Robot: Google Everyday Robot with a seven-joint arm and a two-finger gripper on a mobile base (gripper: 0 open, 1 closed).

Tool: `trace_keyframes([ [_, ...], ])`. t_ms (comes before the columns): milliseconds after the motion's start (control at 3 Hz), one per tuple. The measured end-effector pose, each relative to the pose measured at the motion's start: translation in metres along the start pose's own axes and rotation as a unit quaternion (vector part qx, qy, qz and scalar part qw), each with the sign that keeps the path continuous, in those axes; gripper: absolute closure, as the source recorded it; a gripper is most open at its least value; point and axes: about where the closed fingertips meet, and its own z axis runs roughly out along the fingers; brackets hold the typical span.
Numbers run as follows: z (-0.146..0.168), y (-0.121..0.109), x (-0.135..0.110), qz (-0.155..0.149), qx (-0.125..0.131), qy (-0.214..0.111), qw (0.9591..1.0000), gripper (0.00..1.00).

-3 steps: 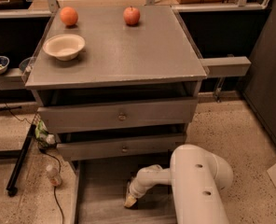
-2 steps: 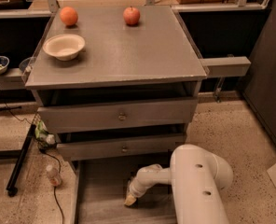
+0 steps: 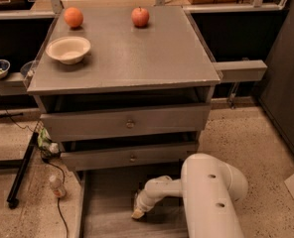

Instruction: Pick rxbar chocolate from bottom drawer and place on counter

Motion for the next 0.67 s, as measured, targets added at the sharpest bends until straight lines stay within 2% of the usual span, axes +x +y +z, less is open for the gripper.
trace_keyframes([
  [667,-0.0095,0.0012,-0.0041,0.0,0.0,0.0,1.0,1.0],
])
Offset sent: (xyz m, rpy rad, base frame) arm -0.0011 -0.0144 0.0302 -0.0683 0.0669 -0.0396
